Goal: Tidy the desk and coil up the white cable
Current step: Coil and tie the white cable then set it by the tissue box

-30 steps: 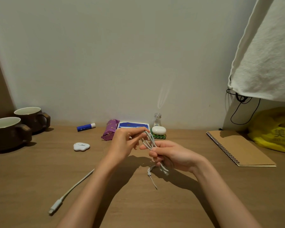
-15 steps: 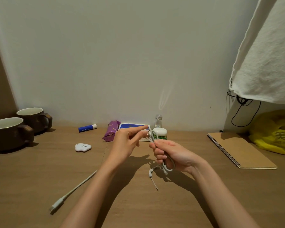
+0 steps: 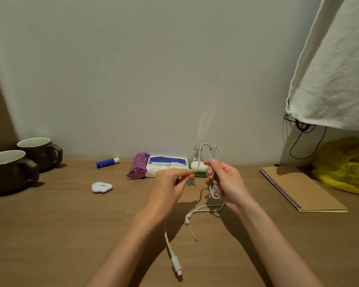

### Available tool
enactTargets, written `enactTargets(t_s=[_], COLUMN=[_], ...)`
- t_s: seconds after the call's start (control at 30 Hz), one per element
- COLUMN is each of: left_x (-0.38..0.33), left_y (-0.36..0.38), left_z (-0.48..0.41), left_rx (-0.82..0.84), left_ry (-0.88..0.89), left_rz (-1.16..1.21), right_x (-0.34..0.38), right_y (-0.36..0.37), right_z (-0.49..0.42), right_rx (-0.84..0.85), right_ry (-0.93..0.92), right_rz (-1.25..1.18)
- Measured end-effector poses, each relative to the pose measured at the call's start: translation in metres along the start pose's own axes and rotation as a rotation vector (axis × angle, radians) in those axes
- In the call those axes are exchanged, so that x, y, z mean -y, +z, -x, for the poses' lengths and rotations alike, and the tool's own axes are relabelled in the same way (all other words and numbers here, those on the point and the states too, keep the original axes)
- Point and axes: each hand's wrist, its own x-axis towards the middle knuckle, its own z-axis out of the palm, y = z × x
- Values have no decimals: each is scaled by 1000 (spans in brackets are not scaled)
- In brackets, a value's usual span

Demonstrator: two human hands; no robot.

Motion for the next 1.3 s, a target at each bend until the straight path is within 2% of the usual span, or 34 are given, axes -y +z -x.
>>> enactTargets(t_s=[0.2, 0.43, 0.67, 0.77, 0.87, 1.0, 1.13, 1.2, 1.3], left_x=[-2, 1, -7, -13, -16, -19, -17, -14, -8], left_y=[3, 4, 4, 6, 6, 5, 3, 0, -7], left_z=[2, 2, 3, 5, 4, 4, 7, 8, 4], left_rx=[56, 125, 138, 172, 276, 554, 818, 828, 725], left_ry=[120, 183, 95, -21, -152, -226, -233, -236, -294], left_rz=[-67, -165, -194, -46, 162, 287, 208, 129, 89], right_x=[-3, -4, -5, -3, 3, 6, 13, 17, 21], right_y=[-2, -7, -2, 0, -4, -13, -25, -31, -37], right_z=[0, -1, 2, -1, -6, -12, -12, -11, -13], right_rx=[32, 122, 74, -7, -73, -144, -154, -152, -133], right_ry=[5, 83, -1, -47, -48, -72, -45, -32, -19], right_rz=[194, 260, 258, 149, -144, -372, -565, -631, -605])
